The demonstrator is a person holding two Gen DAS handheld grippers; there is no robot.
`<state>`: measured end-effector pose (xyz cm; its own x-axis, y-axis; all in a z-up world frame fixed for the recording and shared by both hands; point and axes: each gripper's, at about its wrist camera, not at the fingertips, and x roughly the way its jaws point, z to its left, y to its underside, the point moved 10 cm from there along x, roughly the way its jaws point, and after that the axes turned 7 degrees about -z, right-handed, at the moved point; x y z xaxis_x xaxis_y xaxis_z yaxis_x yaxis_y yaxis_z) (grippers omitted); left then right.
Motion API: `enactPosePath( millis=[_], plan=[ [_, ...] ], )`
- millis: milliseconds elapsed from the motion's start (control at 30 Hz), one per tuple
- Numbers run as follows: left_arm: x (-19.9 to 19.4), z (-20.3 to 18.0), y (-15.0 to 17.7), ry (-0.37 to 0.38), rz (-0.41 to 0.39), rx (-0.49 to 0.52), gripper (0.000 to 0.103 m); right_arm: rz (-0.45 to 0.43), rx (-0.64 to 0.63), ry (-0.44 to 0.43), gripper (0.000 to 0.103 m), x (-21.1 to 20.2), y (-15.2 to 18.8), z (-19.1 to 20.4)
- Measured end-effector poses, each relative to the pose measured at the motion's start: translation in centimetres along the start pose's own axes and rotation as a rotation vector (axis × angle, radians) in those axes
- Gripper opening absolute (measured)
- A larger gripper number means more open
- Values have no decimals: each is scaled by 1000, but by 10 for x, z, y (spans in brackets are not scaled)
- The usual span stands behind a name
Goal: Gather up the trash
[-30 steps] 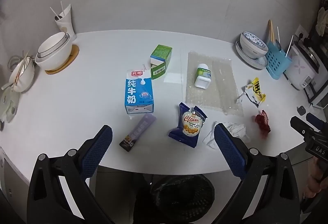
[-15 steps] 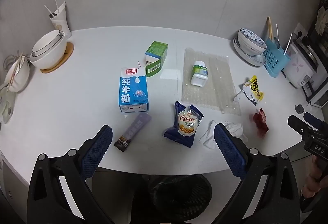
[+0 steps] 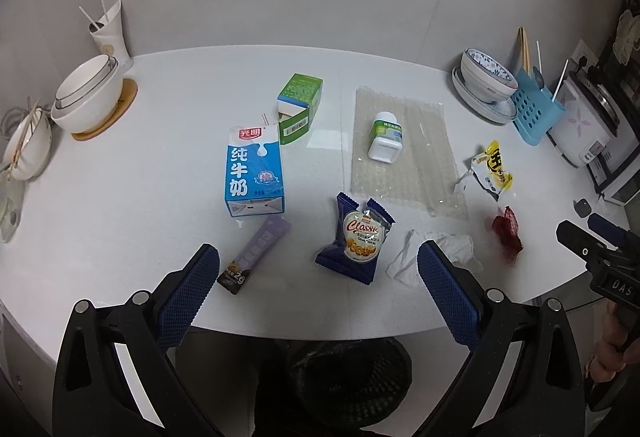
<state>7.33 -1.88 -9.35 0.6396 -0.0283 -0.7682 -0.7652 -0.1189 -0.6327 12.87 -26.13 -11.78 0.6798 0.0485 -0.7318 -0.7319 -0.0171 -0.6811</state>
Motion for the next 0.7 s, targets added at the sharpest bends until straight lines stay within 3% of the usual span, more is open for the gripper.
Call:
enactPosePath(
  millis=[400,700],
  plan=[
    [-10,-1,1,-19,4,-9,97,0,-36,-34,93,-2,1,6],
    [-5,9,0,13,26,-18,97,-7,0,7,93,-2,-6,9]
  ],
)
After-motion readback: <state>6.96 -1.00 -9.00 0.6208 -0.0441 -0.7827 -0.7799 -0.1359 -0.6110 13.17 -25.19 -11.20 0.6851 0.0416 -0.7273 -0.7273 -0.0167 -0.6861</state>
